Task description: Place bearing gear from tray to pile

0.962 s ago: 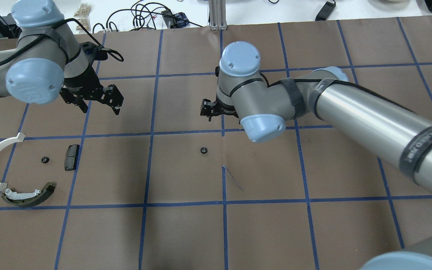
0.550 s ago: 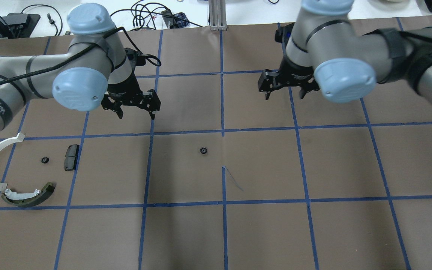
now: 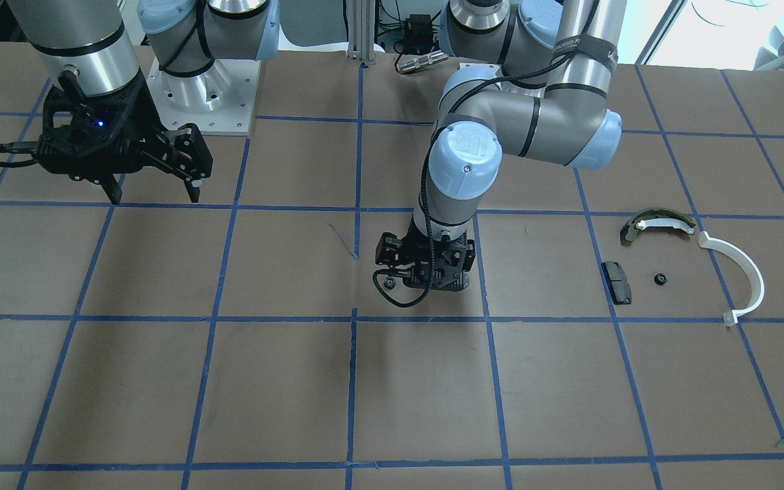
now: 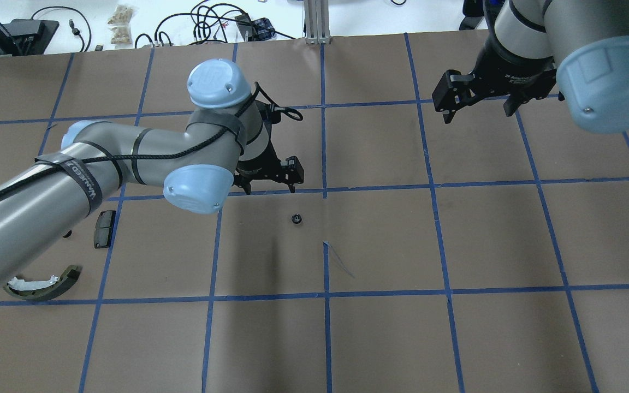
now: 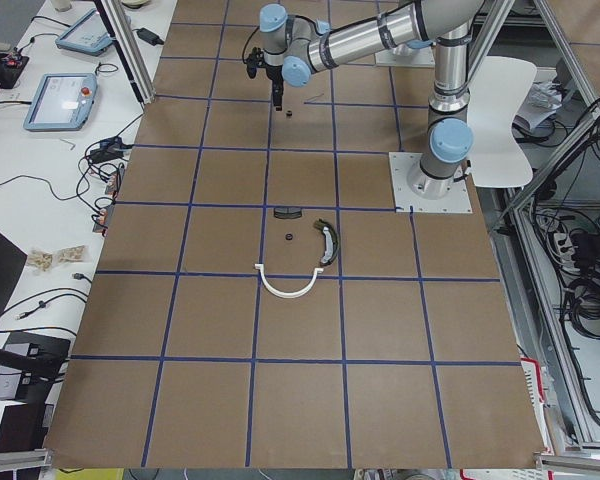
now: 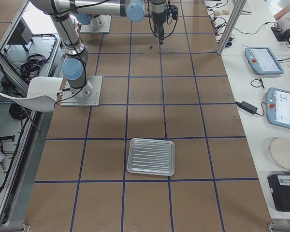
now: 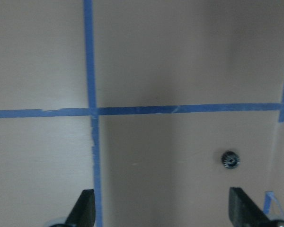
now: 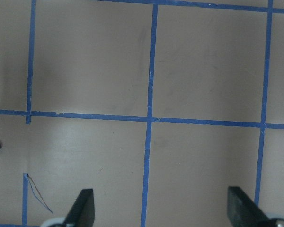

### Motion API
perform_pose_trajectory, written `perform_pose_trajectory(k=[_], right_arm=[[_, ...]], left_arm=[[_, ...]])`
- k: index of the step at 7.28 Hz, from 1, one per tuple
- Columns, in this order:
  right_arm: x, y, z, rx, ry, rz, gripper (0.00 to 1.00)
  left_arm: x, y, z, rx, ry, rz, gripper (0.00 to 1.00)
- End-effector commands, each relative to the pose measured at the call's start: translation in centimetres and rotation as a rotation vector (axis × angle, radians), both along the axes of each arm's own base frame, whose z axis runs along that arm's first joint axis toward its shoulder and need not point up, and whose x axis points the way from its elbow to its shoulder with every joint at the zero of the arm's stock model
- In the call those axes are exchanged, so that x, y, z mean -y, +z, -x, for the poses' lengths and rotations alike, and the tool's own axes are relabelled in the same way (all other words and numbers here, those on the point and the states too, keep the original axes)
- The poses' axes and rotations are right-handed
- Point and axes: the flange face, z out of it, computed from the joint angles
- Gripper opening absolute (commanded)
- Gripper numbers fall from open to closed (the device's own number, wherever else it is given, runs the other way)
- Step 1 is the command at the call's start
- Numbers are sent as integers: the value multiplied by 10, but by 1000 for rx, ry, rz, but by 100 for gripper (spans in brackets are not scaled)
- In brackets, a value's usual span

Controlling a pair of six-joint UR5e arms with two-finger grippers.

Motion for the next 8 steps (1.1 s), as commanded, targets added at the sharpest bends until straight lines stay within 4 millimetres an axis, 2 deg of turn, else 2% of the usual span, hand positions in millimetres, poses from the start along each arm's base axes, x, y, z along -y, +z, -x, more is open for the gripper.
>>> perform_pose_trajectory(k=[1,2,3,4,5,8], right_arm=[[12,-13,0,5,-2,-20,100],[12,-18,0,7,-2,-26,100],[14,-22,0,7,-2,-36,100],[15,-22,1,5,-4,-36,100],[15,-23,2,5,-4,-36,100],[14,-24,2,7,-3,-39,100]], left_arm=[[-19,-37,20,-9,-49,31,100],[-26,-46,33,1,-73,20,100],[-27,-52,36,3,-81,14,100],[-27,-59,36,9,-84,5,97],[-26,-66,36,11,-88,-3,89],[-19,-82,38,5,-91,18,81]])
